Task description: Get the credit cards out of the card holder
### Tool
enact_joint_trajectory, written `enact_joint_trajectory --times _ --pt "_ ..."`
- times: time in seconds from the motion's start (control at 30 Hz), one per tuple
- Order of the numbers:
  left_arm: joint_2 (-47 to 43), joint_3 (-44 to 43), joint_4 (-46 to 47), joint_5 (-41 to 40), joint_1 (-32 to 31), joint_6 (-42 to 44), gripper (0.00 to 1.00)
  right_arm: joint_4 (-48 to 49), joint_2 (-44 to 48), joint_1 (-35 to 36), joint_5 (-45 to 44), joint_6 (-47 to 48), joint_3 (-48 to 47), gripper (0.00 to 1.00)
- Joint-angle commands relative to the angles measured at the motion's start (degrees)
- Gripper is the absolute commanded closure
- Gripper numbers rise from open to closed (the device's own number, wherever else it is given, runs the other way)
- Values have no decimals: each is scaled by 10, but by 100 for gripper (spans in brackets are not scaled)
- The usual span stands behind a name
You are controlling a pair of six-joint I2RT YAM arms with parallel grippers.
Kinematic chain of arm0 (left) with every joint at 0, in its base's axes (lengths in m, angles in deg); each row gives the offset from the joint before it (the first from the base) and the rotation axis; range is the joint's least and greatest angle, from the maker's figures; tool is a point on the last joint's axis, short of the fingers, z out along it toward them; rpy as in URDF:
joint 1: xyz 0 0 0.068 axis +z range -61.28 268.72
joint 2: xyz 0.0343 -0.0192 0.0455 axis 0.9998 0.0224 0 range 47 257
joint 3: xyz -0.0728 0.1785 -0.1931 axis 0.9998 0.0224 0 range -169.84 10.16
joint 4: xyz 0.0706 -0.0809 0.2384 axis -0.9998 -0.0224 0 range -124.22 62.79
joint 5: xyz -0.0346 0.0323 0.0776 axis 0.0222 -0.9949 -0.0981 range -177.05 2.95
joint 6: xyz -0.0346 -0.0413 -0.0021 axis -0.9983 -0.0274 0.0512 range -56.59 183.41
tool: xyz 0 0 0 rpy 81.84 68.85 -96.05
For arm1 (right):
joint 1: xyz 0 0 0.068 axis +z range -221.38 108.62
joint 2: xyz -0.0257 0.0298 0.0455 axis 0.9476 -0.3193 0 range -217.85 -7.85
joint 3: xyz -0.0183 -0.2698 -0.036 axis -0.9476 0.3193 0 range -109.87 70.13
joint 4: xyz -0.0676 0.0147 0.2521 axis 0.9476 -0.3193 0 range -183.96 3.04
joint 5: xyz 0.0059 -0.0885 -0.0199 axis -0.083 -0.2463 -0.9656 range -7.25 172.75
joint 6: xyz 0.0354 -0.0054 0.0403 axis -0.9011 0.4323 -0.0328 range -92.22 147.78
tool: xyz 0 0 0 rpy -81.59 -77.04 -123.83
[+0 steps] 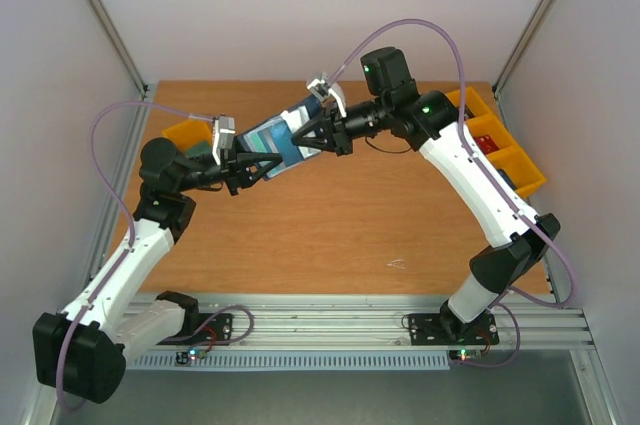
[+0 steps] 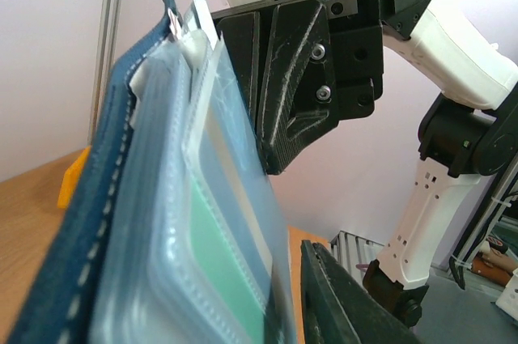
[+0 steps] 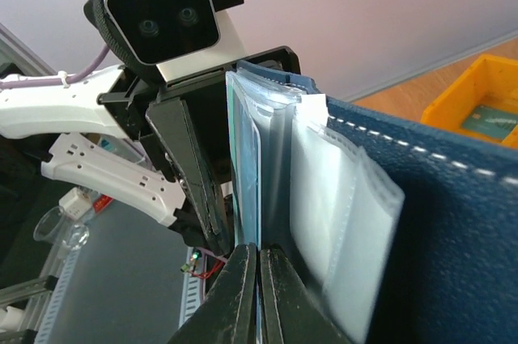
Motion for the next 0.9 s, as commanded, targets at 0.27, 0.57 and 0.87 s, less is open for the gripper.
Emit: enact_joint_trajectory --times 0.27,0.57,0.87 --pt "-8 4 32 7 -1 3 67 -86 -10 -13 36 51 -45 99" --pt "-10 6 34 8 -1 5 100 -87 -10 -13 0 49 -38 94" --pt "-9 7 42 18 -1 3 100 -58 16 -13 -116 50 4 91"
